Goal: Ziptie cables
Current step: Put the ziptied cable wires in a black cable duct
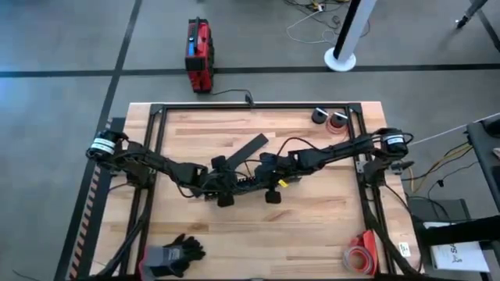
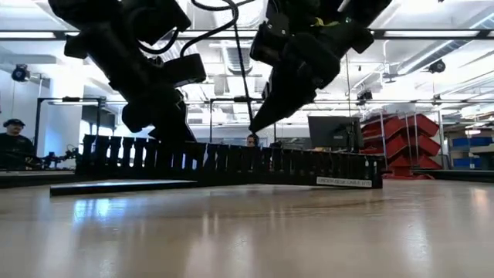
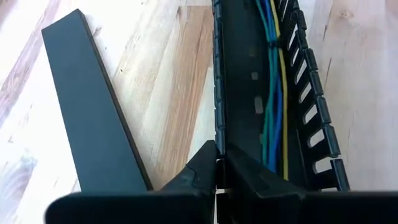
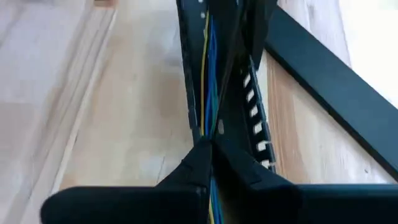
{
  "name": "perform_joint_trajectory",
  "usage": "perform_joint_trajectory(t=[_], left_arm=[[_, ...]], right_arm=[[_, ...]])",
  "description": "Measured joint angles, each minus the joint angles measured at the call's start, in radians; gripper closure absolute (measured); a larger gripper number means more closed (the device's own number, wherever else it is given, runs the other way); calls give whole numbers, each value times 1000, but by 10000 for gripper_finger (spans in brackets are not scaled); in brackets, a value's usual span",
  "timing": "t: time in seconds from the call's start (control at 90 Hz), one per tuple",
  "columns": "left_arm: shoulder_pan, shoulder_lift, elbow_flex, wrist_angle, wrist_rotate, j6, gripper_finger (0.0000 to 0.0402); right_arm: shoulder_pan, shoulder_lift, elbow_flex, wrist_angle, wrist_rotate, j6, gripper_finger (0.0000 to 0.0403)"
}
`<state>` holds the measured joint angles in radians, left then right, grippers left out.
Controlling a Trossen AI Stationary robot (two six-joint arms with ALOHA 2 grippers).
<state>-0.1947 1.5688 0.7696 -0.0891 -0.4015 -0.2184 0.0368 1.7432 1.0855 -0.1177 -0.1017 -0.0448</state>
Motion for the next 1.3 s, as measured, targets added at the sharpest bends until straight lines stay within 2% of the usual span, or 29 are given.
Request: perform_joint_trajectory(t=[0.422, 0.622, 0.978, 1.3], left_arm=[[0, 0, 0, 0, 0, 0, 395], [0, 0, 0, 0, 0, 0, 395], [0, 0, 0, 0, 0, 0, 395], [0, 0, 0, -1, 0, -4, 395]], right_arm=[[0, 0, 0, 4, 0, 12, 403], [0, 0, -3, -5, 8, 77, 401], [1, 0, 45, -46, 33, 204, 345], [3, -6, 71, -119, 21, 285, 392]])
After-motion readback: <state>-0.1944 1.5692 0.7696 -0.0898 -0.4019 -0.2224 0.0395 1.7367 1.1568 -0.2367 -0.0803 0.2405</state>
